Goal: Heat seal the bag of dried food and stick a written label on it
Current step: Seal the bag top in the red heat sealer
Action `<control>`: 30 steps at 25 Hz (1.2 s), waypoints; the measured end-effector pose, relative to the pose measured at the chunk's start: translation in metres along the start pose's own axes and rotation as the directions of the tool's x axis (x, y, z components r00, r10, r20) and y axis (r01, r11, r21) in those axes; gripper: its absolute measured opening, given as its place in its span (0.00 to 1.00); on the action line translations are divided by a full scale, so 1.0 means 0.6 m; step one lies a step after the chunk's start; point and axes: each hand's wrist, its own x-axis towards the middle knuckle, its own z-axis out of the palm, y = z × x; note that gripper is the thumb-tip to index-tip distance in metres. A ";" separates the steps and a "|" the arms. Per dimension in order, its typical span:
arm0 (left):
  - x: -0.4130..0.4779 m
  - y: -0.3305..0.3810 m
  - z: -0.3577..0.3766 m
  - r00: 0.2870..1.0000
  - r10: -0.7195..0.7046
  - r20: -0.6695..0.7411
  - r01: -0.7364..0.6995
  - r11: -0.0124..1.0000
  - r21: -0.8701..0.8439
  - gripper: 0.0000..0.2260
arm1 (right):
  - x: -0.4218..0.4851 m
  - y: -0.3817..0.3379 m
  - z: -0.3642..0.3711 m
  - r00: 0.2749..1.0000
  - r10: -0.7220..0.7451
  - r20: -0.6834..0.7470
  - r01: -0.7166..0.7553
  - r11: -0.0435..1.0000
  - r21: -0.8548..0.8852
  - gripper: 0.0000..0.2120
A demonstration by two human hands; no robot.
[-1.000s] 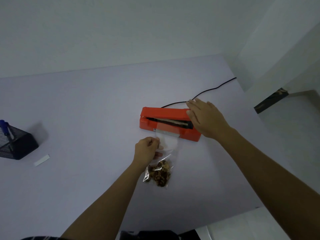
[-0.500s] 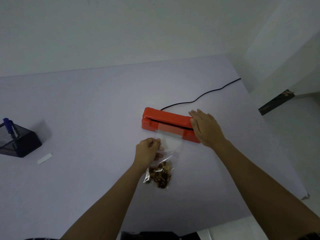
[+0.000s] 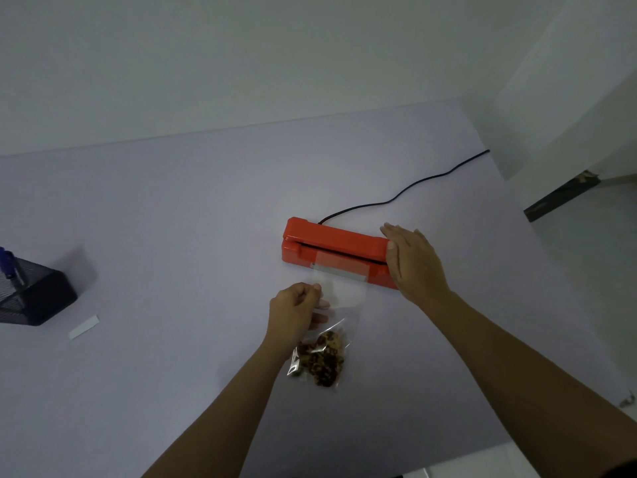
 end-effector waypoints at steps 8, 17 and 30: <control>0.002 -0.001 0.001 1.000 0.006 -0.008 -0.006 1.000 0.004 0.11 | 0.000 0.002 0.005 1.000 -0.011 -0.024 0.011 1.000 0.019 0.27; 0.001 -0.001 0.004 1.000 0.014 -0.017 -0.014 1.000 -0.002 0.11 | -0.002 0.004 0.005 0.999 -0.013 -0.037 0.014 0.999 0.030 0.27; -0.002 0.000 0.003 0.999 0.029 -0.016 -0.029 1.000 -0.004 0.11 | -0.004 0.004 0.007 0.999 -0.009 -0.033 0.010 1.000 0.027 0.27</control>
